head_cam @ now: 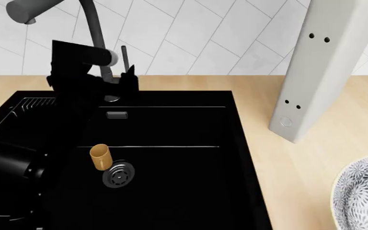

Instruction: Pick the cup and bowl from the sink and place them on the counter for drying.

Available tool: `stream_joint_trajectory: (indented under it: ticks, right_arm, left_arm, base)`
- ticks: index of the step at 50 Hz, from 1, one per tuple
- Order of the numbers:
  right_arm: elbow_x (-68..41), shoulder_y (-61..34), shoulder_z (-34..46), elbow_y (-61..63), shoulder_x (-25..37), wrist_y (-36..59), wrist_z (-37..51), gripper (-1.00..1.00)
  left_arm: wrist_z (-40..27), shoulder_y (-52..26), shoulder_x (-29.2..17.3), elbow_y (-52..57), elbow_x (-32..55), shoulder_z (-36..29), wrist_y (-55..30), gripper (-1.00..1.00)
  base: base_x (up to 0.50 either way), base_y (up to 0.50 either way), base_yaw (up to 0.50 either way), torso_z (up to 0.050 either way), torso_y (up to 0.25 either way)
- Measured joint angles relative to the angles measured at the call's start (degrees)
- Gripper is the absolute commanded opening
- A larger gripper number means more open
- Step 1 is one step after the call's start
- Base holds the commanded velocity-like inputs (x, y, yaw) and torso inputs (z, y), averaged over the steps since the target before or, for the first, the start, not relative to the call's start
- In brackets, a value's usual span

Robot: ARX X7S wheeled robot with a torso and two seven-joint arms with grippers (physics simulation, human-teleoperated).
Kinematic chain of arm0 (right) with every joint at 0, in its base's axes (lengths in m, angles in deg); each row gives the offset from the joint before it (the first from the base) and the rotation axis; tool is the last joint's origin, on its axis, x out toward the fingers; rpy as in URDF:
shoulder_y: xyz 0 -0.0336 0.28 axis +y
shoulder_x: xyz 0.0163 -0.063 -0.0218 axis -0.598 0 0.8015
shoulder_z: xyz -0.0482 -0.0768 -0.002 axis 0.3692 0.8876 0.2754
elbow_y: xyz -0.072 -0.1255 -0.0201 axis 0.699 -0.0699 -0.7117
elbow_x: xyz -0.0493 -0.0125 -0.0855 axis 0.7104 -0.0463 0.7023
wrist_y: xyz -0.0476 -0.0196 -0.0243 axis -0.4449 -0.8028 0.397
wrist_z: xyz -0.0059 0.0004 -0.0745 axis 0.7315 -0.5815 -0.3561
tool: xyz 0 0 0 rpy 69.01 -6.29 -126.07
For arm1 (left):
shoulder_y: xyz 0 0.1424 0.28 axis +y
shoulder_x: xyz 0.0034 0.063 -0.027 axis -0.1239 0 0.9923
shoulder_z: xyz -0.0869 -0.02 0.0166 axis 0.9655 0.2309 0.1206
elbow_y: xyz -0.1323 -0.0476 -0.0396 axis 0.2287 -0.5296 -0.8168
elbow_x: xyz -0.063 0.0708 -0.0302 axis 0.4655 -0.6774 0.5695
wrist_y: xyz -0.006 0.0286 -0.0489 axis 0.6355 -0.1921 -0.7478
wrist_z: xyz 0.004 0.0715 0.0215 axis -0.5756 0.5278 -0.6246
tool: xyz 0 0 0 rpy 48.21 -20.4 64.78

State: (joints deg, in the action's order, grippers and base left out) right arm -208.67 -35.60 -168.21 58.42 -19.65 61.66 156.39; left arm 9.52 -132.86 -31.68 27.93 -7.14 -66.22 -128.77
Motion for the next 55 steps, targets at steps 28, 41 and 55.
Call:
stream_joint_trajectory:
  ticks: [28, 41, 55]
  right_arm:
    - [31.5, -7.1, 1.6, -3.8, -9.4, 6.8, -21.9, 1.00]
    - [30.5, -4.1, -1.7, -0.3, -3.3, 1.1, -22.2, 1.00]
    - [28.0, -6.3, 7.1, 5.0, 9.3, -8.3, -20.6, 1.00]
  left_arm:
    - [-0.2, 1.0, -0.8, -0.8, 0.3, 0.4, 1.1, 1.00]
    - [-0.5, 1.4, -1.0, -0.9, 0.4, 0.3, 1.3, 1.00]
    - [-0.5, 1.6, -1.2, -1.1, 0.7, 0.3, 1.4, 1.00]
  base:
    - [0.00, 0.00, 0.00, 0.000, 0.000]
    - [0.00, 0.00, 0.00, 0.000, 0.000]
    - [0.00, 0.00, 0.00, 0.000, 0.000]
